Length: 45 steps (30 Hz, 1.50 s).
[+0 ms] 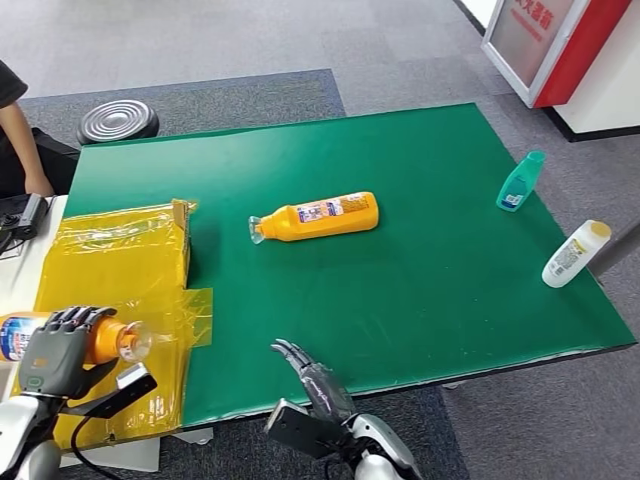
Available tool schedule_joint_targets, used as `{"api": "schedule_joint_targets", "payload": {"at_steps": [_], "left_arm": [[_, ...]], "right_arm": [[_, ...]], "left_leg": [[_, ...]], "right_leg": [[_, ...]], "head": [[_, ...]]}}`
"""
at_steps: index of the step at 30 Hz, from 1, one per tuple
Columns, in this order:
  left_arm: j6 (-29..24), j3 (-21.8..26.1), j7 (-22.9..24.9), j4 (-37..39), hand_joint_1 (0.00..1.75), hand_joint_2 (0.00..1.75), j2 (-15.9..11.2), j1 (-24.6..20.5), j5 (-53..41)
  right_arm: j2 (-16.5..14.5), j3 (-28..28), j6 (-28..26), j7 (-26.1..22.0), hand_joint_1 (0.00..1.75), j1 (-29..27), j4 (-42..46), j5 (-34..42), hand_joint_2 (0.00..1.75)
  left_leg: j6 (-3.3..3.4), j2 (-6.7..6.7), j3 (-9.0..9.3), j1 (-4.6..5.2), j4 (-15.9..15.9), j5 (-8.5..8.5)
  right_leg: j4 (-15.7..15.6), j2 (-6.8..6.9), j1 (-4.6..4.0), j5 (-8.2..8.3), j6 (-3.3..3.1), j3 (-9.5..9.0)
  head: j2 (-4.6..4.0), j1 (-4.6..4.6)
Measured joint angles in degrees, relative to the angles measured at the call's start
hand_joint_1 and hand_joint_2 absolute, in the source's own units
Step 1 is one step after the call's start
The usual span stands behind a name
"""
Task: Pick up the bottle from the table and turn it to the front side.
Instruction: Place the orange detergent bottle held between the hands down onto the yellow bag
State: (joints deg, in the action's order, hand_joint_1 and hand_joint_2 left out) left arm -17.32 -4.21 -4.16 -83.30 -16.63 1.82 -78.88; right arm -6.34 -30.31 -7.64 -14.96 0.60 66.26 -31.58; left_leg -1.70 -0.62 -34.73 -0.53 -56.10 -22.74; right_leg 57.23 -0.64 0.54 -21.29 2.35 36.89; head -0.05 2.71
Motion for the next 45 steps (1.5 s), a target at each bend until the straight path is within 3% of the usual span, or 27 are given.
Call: {"api": "schedule_joint_targets", "payload": {"at_steps": [7,13,19,25,33,35,36,38,40,45], "left_arm": [[1.04,-4.55,3.43,9.99,1.75,1.75,0.45,-10.04,-3.07],[1.90,-8.42,4.54,15.55,1.75,1.75,2.53,-15.69,-3.77],[3.78,-11.11,4.82,18.74,1.75,1.75,4.94,-18.68,-2.76],[8.89,-13.37,5.36,21.07,1.75,1.75,7.15,-20.47,1.68],[16.54,-14.96,7.80,22.92,1.75,1.75,8.03,-23.73,8.65],[18.05,-15.22,9.07,22.97,1.53,1.75,8.16,-24.64,10.37],[18.63,-15.33,9.76,22.98,1.31,1.75,8.28,-25.01,10.99],[19.48,-15.52,11.07,22.98,0.53,1.75,8.54,-25.55,11.88],[19.72,-15.64,11.92,22.98,0.00,1.75,8.66,-25.72,12.68],[19.07,-15.50,11.42,23.05,0.00,1.75,8.55,-24.98,17.32]], "right_arm": [[0.00,-1.89,0.38,-0.87,0.00,0.40,-2.18,0.71,1.75],[0.00,-2.88,0.44,-1.17,0.00,0.71,-3.65,0.81,1.75],[0.05,-3.30,0.40,-1.18,0.00,1.06,-4.55,0.91,1.75],[0.15,-3.31,0.05,-0.93,0.00,1.20,-5.24,0.96,1.75],[0.31,-3.29,-0.61,-0.56,0.00,1.37,-6.06,0.95,1.75],[0.31,-3.28,-0.66,-0.21,0.00,1.40,-6.21,0.87,1.75],[0.31,-3.29,-0.66,0.06,0.00,1.42,-6.24,0.81,1.75],[0.31,-3.29,-0.64,0.62,0.00,1.45,-6.25,0.69,1.75],[0.33,-3.29,-0.69,0.80,0.00,1.44,-6.26,0.64,1.75],[0.57,-3.28,-1.36,-0.05,0.00,1.38,-6.77,0.75,1.75]], "left_leg": [[-0.03,0.00,-0.03,0.00,0.00,0.05],[-0.03,0.01,-0.05,0.00,0.00,0.05],[-0.04,0.01,-0.06,0.00,0.00,0.05],[-0.03,0.01,-0.06,0.01,0.00,0.05],[-0.07,0.01,-0.05,0.01,0.00,0.12],[-0.06,0.01,-0.05,0.01,0.00,0.13],[-0.05,0.01,-0.05,0.01,0.00,0.14],[-0.05,0.01,-0.04,0.01,0.00,0.14],[-0.05,0.01,-0.04,0.01,0.00,0.14],[-0.05,0.01,-0.06,0.01,0.00,0.14]], "right_leg": [[0.00,0.00,0.01,0.07,-0.03,0.02],[0.00,0.00,0.01,0.08,-0.04,0.06],[0.00,-0.01,0.01,0.09,-0.04,0.08],[0.00,-0.01,0.01,0.09,-0.04,0.06],[0.00,-0.01,0.01,0.15,-0.05,0.05],[0.00,-0.01,0.01,0.16,-0.05,0.04],[0.00,-0.01,0.01,0.16,-0.05,0.03],[0.00,-0.01,0.02,0.17,-0.05,0.02],[0.00,-0.01,0.02,0.18,-0.05,0.02],[0.00,-0.01,0.02,0.17,-0.06,0.04]], "head": [[-0.01,0.01],[0.01,0.01],[0.01,0.01],[0.00,0.01],[0.01,0.01],[0.00,0.01],[0.00,0.01],[0.00,0.01],[0.01,0.01],[0.00,0.01]]}}
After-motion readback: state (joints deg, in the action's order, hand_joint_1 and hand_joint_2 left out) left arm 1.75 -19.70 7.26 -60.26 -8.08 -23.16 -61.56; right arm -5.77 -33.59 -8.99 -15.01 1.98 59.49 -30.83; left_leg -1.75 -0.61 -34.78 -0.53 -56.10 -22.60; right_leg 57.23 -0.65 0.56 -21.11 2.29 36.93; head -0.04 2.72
